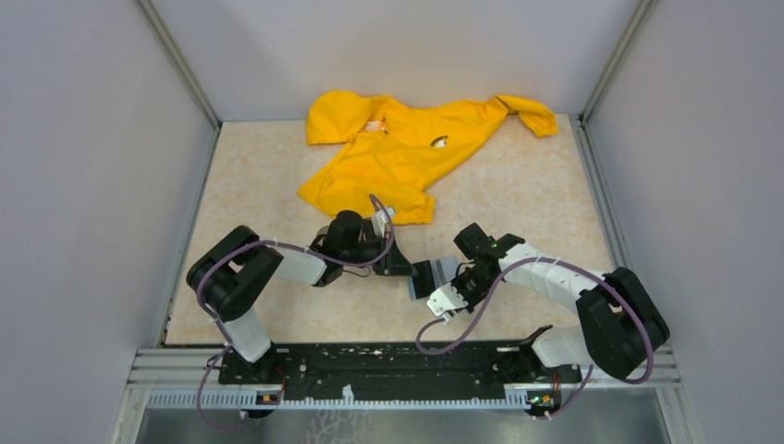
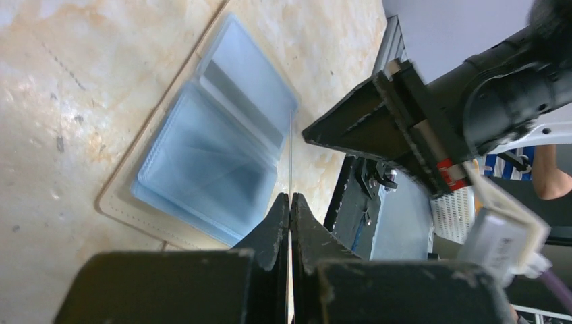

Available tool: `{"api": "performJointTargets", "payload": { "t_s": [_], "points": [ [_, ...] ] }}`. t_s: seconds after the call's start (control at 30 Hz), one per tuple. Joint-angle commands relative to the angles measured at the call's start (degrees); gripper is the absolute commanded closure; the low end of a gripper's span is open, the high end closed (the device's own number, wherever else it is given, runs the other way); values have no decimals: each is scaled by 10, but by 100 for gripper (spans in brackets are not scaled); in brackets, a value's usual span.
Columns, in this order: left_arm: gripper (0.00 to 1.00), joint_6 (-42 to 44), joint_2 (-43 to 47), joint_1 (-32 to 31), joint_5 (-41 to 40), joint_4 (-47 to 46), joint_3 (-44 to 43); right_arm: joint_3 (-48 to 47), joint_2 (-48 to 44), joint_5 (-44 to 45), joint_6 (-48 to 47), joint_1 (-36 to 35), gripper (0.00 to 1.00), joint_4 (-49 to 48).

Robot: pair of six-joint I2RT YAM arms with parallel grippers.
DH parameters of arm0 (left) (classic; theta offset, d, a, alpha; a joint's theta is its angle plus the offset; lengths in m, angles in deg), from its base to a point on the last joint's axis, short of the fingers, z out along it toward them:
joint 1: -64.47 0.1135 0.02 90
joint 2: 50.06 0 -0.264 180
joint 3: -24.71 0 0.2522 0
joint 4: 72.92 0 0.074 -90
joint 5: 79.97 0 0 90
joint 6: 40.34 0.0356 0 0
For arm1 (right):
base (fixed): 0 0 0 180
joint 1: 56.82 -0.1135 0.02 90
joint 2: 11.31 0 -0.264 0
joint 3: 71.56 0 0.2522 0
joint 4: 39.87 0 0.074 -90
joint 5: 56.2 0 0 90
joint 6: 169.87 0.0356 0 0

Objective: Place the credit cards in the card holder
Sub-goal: Insert the credit card into the card holder.

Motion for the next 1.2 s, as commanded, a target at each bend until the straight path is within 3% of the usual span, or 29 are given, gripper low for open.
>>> {"api": "performJointTargets", "payload": {
  "t_s": [0.0,0.07,0.17,0.23,0.43,0.73,1.17],
  "points": [
    [100,-50,3,-17,-67,-55,32,-71,-21,-131,77,24,98,57],
    [100,-76,6,-24,-104,-89,52,-87,-19,-153,126,43,94,55],
    [100,-118,9,-33,-150,-148,87,-90,-24,-148,240,73,69,-1],
    [100,-139,12,-38,-177,-188,111,-90,-25,-145,295,96,60,-34],
    [100,-183,11,-58,-240,-274,149,-83,1,-109,369,128,48,-87],
    [100,-235,-54,-70,-263,-373,156,-88,51,-33,425,129,39,-111],
    [100,-219,-66,-73,-285,-314,138,-88,65,-21,434,130,40,-116]
  ]
}}
